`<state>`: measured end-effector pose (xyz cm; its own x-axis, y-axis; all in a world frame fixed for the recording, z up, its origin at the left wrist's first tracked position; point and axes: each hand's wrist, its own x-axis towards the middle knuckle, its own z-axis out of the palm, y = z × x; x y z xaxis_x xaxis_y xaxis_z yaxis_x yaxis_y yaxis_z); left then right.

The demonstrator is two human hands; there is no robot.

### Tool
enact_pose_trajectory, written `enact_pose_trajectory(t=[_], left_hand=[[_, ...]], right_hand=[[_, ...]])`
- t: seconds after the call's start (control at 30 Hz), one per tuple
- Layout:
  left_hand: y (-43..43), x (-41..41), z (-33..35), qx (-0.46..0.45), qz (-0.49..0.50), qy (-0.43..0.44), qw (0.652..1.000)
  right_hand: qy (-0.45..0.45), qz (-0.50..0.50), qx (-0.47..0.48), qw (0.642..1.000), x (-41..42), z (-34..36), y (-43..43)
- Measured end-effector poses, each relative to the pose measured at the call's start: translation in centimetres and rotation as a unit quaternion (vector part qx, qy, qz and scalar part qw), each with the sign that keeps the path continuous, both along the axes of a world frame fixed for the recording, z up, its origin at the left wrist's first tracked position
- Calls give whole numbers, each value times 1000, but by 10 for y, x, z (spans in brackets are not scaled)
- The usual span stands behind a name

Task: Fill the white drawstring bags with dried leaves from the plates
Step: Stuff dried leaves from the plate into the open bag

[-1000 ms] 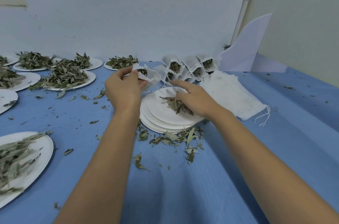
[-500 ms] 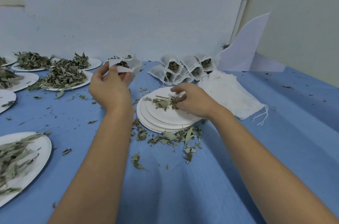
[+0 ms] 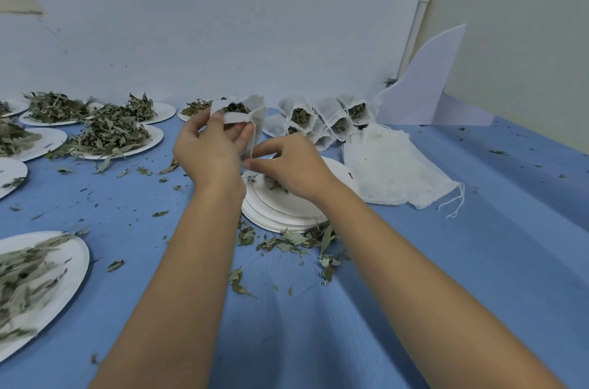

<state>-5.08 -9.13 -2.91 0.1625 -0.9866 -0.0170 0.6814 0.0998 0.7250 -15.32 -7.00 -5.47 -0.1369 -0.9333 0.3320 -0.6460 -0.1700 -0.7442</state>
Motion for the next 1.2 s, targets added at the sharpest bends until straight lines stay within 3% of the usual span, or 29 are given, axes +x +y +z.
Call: enact_pose_trajectory(t=[0.2, 0.33, 0.4, 0.5, 0.63, 0.73, 0.9, 1.2], left_hand=[[-9, 11, 6, 9, 45, 42, 998], [-13, 21, 7, 20, 80, 50, 995], [-15, 21, 5, 24, 86, -1, 996], [-18, 17, -5, 28, 78, -161, 984], [-19, 10, -18, -24, 91, -365, 926], [-17, 9, -23, -70, 94, -471, 874], [-16, 8, -25, -99, 100, -514, 846], [-17, 8, -27, -91, 94, -490, 862]], right_hand=[[119, -115, -25, 986, -12, -3, -2], [154, -202, -7, 967, -33, -9, 6], [150, -216, -3, 965, -41, -12, 9], [166, -162, 18, 973, -45, -14, 11], [218, -53, 146, 963, -37, -22, 9], [247, -5, 156, 956, -34, -27, 10], [278, 4, 98, 956, -29, -25, 7], [197, -68, 52, 977, -38, -17, 16]])
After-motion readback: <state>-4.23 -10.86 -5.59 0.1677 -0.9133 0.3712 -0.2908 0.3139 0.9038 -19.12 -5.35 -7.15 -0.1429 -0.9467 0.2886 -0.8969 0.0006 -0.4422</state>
